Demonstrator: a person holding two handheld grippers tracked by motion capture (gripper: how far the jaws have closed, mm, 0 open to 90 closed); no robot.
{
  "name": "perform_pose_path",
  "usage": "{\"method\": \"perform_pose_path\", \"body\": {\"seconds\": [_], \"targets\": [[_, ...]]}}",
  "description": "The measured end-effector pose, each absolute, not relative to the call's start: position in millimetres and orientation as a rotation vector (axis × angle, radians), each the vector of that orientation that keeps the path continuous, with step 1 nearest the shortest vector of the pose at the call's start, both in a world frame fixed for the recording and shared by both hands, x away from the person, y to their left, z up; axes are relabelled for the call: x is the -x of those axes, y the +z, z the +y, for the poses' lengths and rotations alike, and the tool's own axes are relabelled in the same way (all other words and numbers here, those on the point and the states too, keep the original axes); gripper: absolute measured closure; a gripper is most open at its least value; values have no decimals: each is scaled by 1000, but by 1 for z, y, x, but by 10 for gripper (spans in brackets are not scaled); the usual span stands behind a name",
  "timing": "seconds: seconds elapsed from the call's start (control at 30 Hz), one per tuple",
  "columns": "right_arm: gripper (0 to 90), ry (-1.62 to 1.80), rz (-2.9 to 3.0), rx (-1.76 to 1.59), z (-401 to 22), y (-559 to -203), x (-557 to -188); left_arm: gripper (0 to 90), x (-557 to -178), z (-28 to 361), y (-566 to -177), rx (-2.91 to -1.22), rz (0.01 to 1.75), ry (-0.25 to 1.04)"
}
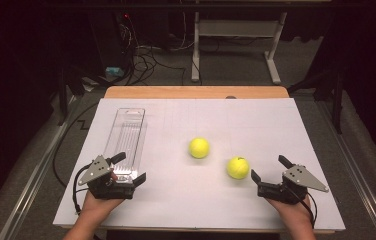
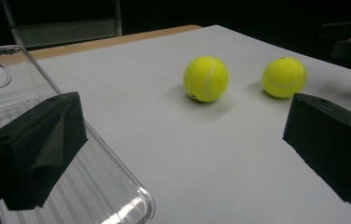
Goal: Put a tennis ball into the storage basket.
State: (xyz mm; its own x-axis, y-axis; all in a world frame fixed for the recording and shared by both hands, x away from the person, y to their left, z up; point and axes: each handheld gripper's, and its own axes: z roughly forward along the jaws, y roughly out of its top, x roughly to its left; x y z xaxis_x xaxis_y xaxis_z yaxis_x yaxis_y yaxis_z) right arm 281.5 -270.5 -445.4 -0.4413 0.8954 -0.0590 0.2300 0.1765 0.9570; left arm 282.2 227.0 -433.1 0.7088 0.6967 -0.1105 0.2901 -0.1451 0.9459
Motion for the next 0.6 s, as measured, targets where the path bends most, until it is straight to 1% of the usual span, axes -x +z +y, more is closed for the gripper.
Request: {"method": "perform_pose_path", "body": {"seconds": [0.6], "targets": [[0, 1294, 1803, -1056, -268, -444, -280, 6, -282, 228, -433, -1736, 797, 436]]}}
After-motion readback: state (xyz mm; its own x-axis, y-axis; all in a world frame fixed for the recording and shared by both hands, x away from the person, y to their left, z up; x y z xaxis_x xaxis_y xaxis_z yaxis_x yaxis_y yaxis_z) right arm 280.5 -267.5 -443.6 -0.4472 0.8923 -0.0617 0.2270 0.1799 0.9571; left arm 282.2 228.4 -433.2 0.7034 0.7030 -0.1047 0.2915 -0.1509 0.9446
